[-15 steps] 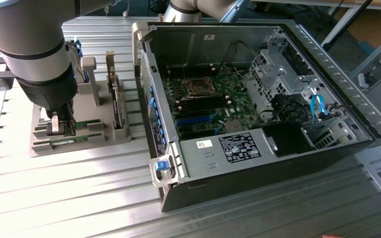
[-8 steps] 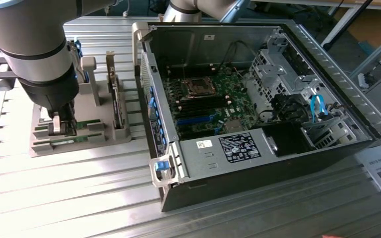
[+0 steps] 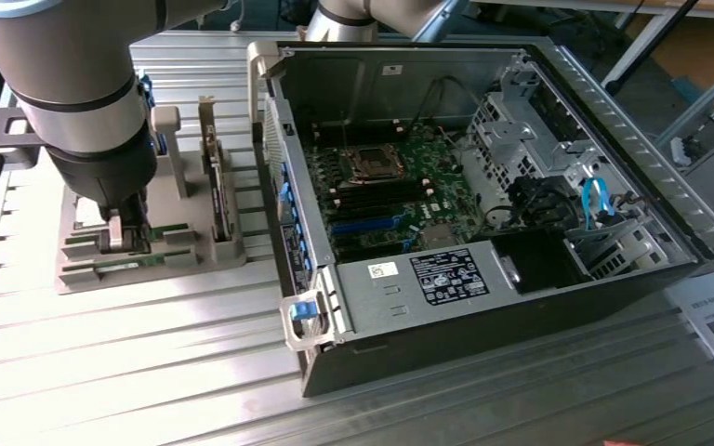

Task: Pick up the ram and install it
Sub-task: 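Pick up the ram and move it above insertion slot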

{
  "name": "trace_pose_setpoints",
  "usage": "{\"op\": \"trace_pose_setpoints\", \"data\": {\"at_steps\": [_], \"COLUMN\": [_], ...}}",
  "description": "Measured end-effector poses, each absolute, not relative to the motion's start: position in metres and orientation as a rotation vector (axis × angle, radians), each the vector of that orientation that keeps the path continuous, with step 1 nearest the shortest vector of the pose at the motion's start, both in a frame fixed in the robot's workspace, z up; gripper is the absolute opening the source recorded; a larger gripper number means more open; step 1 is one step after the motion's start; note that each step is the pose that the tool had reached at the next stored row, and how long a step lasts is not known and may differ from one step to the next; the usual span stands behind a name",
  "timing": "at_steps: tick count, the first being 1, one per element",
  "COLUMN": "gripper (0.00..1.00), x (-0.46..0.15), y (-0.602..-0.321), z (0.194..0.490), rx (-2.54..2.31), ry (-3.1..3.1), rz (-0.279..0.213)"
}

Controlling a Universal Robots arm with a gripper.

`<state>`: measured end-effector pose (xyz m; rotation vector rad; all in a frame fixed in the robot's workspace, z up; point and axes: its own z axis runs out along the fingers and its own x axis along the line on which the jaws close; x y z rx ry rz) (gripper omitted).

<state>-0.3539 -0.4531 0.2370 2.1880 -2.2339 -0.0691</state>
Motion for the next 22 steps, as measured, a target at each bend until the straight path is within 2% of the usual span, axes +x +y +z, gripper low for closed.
{"op": "trace_pose_setpoints", "data": {"at_steps": [22], "gripper": [0.3], "x": [-0.354], "y": [-0.454], "z": [0.213], "rx": [2.188], "ry": [-2.234], "rz": [-0.069]}}
